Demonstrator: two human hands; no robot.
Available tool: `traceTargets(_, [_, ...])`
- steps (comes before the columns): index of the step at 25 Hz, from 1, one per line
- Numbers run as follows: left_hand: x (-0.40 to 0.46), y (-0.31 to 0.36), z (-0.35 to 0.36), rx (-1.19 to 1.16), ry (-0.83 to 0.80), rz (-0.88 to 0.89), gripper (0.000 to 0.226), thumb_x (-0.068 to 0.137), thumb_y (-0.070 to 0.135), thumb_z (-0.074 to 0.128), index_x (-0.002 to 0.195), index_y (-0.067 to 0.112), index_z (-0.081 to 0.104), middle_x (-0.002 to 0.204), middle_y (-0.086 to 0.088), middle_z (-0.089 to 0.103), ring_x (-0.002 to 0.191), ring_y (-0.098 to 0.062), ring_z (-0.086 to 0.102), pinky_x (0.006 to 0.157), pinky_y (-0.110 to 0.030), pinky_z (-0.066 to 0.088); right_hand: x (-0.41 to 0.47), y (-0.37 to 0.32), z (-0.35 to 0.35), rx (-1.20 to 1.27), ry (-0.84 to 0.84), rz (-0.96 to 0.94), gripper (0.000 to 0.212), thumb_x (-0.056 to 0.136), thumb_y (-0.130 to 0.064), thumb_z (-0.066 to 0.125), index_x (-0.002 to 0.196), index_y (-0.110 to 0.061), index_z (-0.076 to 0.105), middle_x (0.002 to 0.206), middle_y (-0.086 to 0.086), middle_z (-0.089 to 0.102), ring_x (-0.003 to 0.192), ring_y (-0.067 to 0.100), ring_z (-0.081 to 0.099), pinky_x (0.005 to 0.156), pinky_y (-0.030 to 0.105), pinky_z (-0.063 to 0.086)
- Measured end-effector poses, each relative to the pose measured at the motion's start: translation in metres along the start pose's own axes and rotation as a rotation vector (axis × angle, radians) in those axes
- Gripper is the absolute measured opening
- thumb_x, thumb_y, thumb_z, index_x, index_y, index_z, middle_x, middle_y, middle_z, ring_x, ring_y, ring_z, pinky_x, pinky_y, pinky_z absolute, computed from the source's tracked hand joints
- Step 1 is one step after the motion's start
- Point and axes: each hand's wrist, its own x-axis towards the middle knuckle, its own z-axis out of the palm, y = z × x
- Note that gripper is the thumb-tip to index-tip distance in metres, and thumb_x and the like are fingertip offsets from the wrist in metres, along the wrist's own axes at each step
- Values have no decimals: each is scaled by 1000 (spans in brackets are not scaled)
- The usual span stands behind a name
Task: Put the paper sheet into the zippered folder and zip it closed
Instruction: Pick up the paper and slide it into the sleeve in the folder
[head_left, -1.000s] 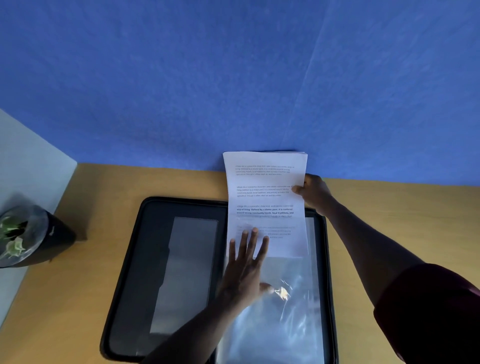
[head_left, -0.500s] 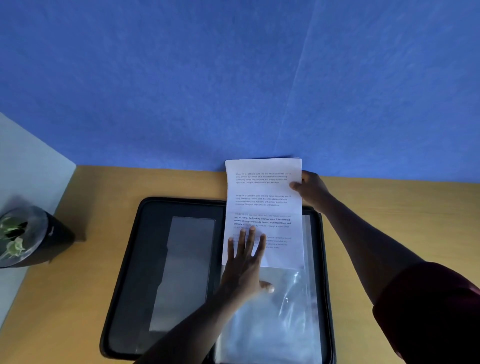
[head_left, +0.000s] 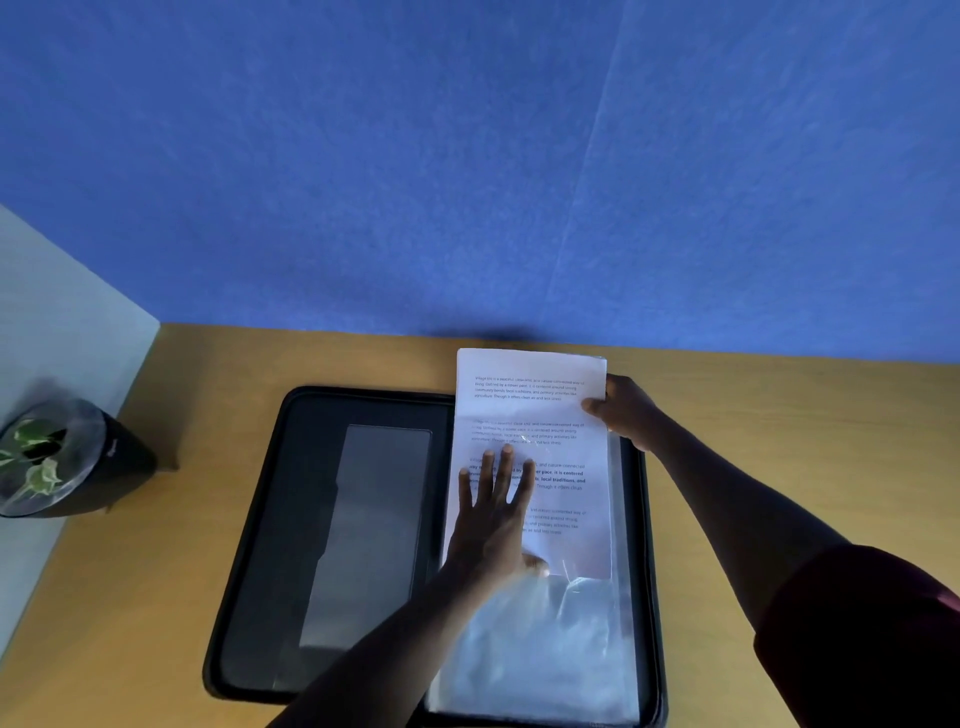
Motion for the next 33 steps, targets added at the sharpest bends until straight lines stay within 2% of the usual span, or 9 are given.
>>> traceTargets(5, [-2,3,-1,-5,0,-5,136,67,65,76,155,21,-18,156,-12,-36,142,-37,-34,117,-57,-17,3,-12,-7,1,35,-37,28,91,-14,64,119,-12,64,105,8,71,85,24,67,63,33,55])
traceTargets(7, [-2,4,-2,-10,-2,-11,136,67,64,76,155,21,-18,155,-12,-37,142,-37,-34,116,-57,-17,8,-19,-11,8,110,-39,22,91,-15,63,113,-16,65,97,6,70,70,18,63,56,25,49])
traceTargets(9, [-2,4,-1,-5,-11,-11,136,68,64,76,154,21,-20,156,-12,-37,143,-37,-34,117,-58,-16,11,-22,-13,-36,134,-49,26,91,-14,62,117,-16,64,96,3,67,70,16,60,55,20,42])
traceTargets(15, [2,7,0,-12,-12,-20,138,65,61,78,155,21,-18,155,-11,-37,144,-36,-34,116,-58,-16,10,-13,-10,-118,76,-82,29,91,-12,59,119,-19,63,100,10,69,68,16,61,47,21,45])
traceTargets(19, [4,9,2,-13,-21,-32,139,64,60,79,154,22,-19,156,-10,-38,143,-35,-35,113,-56,-22,8,-12,-11,-237,32,-53,37,90,-13,63,126,-13,59,111,13,67,82,26,64,64,33,55])
traceTargets(23, [4,10,3,-14,-18,-38,140,63,58,80,154,21,-18,156,-10,-38,143,-35,-36,112,-56,-23,16,-36,-5,-455,179,-186,35,89,-17,65,123,-13,57,118,10,65,104,30,62,84,38,53])
traceTargets(26, [5,10,3,-15,-14,-38,139,63,58,81,155,21,-17,156,-11,-37,143,-35,-35,112,-57,-23,24,-59,18,-638,57,-301,41,91,-21,62,131,-15,54,129,10,59,120,31,55,97,38,45])
traceTargets(29, [4,10,3,-14,-16,-39,139,63,57,81,155,20,-17,157,-12,-37,143,-35,-36,111,-57,-24,30,-71,42,-676,-64,-283,46,94,-24,61,137,-15,51,139,9,54,129,29,49,103,40,40])
traceTargets(33, [6,9,4,-8,-13,-40,139,63,58,81,155,20,-17,157,-13,-36,141,-35,-38,108,-55,-28,32,-73,50,-732,-64,-291,46,94,-23,59,139,-17,50,138,10,53,129,30,49,104,44,39])
